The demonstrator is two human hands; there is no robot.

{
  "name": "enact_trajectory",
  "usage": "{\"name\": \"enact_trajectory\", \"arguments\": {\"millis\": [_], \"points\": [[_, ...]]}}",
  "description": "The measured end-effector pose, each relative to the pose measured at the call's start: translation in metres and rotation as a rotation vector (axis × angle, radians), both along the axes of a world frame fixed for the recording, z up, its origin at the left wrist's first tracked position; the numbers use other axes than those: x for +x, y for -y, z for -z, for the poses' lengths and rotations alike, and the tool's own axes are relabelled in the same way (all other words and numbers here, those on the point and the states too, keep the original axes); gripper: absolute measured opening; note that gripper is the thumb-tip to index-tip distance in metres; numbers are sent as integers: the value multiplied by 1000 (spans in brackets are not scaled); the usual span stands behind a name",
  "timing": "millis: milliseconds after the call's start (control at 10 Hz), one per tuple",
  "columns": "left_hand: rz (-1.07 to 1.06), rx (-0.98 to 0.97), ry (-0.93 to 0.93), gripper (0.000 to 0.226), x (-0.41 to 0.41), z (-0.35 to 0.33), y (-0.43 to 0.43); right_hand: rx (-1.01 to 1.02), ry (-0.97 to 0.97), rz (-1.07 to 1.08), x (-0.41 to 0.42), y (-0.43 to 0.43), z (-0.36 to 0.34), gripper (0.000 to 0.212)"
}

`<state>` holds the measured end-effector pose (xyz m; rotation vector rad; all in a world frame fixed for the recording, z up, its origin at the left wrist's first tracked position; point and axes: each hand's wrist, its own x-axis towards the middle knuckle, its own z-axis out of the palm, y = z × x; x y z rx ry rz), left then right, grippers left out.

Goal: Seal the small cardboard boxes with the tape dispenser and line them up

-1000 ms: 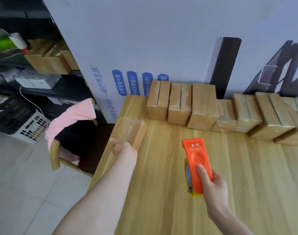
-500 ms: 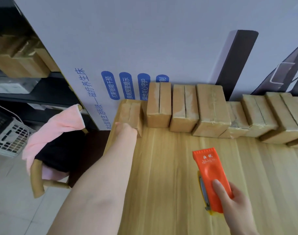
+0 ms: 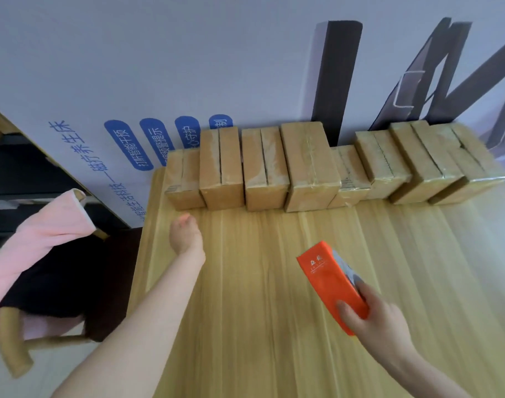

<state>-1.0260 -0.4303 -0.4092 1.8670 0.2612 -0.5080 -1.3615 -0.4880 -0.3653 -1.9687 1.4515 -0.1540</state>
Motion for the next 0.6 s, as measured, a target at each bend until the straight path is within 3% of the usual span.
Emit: {"name": "enact_trajectory", "arguments": {"millis": [100, 200, 400, 600], "points": [[421, 68, 111, 16, -64, 9, -24, -301, -246, -359, -6, 13, 20, 28], [721, 142, 211, 16, -111, 15, -43, -453, -331, -527, -8, 26, 39, 35], [1065, 489, 493, 24, -166, -4, -59, -289, -520, -631, -10, 30, 50, 37], [1310, 855, 559, 32, -204, -36, -72, -392, -532, -686, -24, 40, 5, 30]]}}
